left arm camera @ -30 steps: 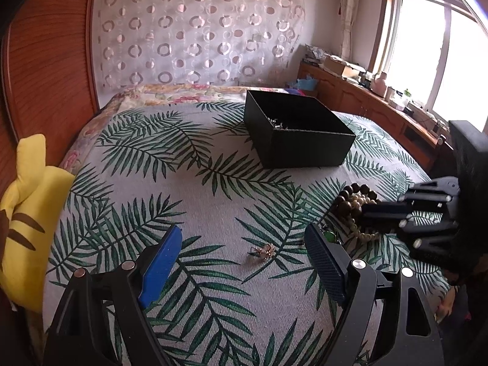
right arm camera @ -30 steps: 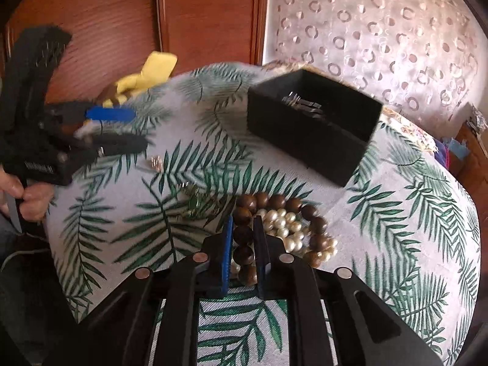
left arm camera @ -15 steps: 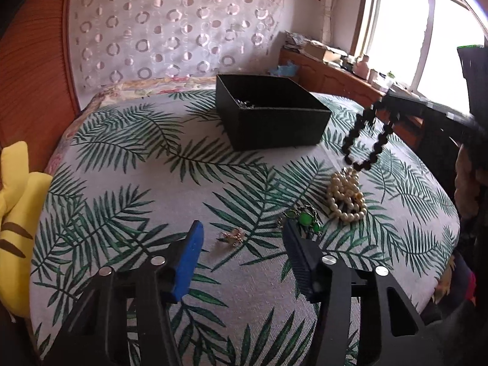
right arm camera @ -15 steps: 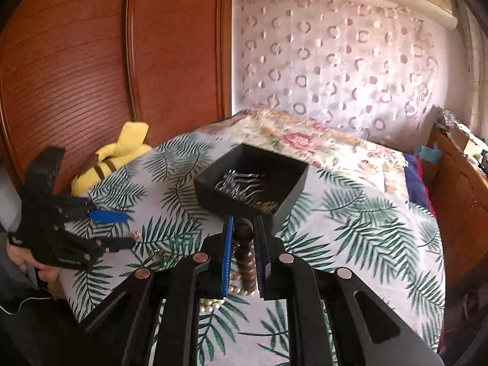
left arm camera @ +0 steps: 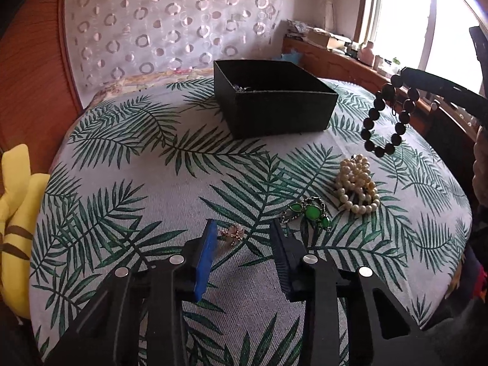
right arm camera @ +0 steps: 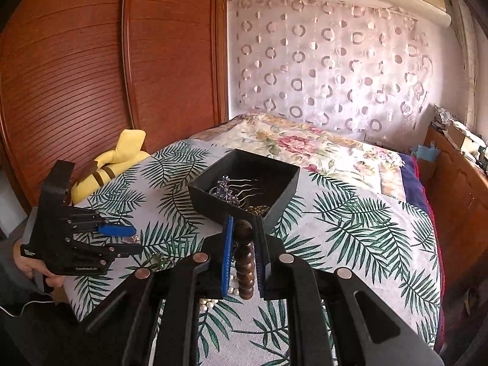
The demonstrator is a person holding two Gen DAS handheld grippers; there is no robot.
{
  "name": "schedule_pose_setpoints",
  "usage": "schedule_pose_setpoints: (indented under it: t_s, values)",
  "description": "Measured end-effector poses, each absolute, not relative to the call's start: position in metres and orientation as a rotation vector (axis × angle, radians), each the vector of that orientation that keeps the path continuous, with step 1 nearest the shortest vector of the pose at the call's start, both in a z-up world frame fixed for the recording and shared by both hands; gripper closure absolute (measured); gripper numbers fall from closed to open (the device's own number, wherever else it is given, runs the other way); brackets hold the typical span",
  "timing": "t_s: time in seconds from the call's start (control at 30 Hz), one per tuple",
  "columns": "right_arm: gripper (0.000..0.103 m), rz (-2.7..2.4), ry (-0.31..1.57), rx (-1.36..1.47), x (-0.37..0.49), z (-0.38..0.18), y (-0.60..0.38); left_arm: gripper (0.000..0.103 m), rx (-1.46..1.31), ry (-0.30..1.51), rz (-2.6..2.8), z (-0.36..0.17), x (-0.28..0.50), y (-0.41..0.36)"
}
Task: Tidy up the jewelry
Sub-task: 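Grasp the small earring with the left tool while the right tool holds the bracelet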
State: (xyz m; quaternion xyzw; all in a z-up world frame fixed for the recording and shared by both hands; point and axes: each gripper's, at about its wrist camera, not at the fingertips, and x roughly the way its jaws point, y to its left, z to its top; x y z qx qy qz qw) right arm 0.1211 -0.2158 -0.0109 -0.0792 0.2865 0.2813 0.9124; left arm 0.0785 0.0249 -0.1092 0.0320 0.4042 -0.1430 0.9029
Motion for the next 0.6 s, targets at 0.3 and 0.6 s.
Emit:
schedule_pose_setpoints:
  t_s: [0.3, 0.6]
  values:
    - [0.088, 0.587, 0.600, -0.165, 0.1215, -0.0142, -0.2123, 0.074, 0.085, 0.838, -0.274, -0.1100, 0.0819, 0.0238]
    - [0.088, 0.590, 0.595, -0.170, 0.1232, -0.0120, -0.2096, 0.088, 0.048, 0.805, -0.286, -0.1022, 0.0807, 0.0280]
